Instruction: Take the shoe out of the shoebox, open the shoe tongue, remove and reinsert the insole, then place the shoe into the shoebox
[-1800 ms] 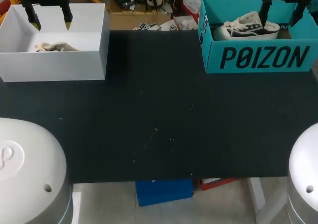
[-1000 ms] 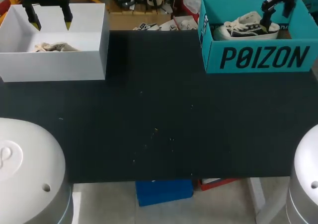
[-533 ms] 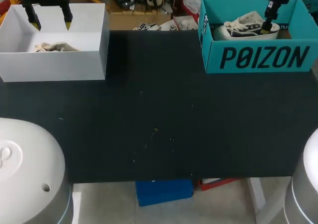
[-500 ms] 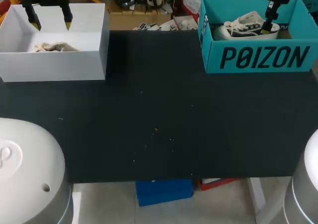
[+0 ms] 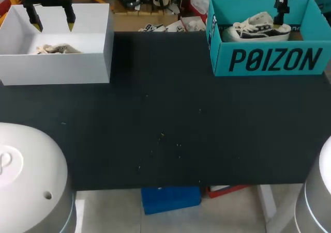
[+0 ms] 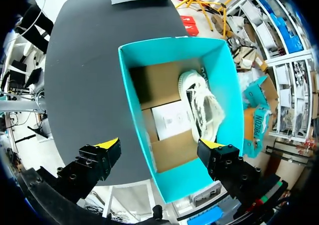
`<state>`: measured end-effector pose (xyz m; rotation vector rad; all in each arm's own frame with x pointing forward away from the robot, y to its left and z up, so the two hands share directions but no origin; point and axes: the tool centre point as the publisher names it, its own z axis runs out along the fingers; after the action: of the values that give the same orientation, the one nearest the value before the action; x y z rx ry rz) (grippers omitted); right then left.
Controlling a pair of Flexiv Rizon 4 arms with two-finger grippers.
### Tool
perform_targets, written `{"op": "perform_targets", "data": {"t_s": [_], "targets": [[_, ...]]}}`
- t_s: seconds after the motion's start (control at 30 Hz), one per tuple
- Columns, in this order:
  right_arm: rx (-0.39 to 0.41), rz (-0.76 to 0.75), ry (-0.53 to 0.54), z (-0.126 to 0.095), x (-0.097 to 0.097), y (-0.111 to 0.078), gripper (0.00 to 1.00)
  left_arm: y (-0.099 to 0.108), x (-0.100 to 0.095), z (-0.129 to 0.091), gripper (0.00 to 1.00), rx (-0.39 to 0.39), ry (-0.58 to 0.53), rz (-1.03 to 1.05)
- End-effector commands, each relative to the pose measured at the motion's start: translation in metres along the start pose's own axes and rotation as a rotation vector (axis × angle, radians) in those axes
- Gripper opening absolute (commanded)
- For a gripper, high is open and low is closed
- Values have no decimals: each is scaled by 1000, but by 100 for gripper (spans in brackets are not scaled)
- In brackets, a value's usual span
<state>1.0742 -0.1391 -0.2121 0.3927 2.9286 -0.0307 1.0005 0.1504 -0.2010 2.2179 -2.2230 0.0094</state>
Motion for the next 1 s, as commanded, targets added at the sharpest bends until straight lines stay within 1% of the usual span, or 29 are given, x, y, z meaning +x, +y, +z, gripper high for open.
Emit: {"op": "perform_targets", "data": {"t_s": [0.03,0.17,0.3,0.33,0.43,0.5,0.53,0.57,0.6,0.63,0.7,0.73,0.8,0.83,0.9,0.93,0.97,1.0], "targets": [[-12,-14,24,17,-19,10,100,0,0,-1,100,-2,-2,-1],[-44,-54,5,29,-31,16,100,0,0,-1,100,-2,-2,-1],[-48,-83,8,39,-40,18,100,0,0,-1,100,-2,-2,-1],[-44,-86,12,44,-42,17,90,0,0,-1,100,-2,-2,-1],[-42,-102,25,54,-48,16,89,0,0,-1,100,-2,-2,-1],[-40,-111,32,60,-52,16,72,0,0,-1,100,-2,-2,-1],[-37,-116,40,64,-54,15,72,0,0,-1,100,-2,-2,-1],[-35,-123,47,67,-56,14,77,0,0,-1,100,-2,-2,-1],[-34,-130,52,71,-57,14,79,0,0,-1,100,-2,-2,-1],[-34,-135,57,74,-59,14,79,0,0,-1,100,-2,-2,-1],[-29,-148,66,80,-63,14,84,0,0,-1,100,-2,-2,-1],[-30,-151,67,83,-65,14,84,0,0,-1,100,-2,-2,-1],[-30,-158,72,88,-70,15,90,0,0,-1,100,-2,-2,-1],[-30,-160,73,91,-73,15,89,0,0,-1,100,-2,-2,-1],[-29,-168,79,97,-78,15,81,0,0,-1,100,-2,-2,-1],[-30,-170,81,99,-80,16,71,0,0,-1,100,-2,-2,-1],[-29,-175,84,102,-82,16,51,0,0,-1,100,-2,-2,-1],[-29,-176,85,105,-84,17,50,0,0,-1,100,-2,-2,-1]]}}
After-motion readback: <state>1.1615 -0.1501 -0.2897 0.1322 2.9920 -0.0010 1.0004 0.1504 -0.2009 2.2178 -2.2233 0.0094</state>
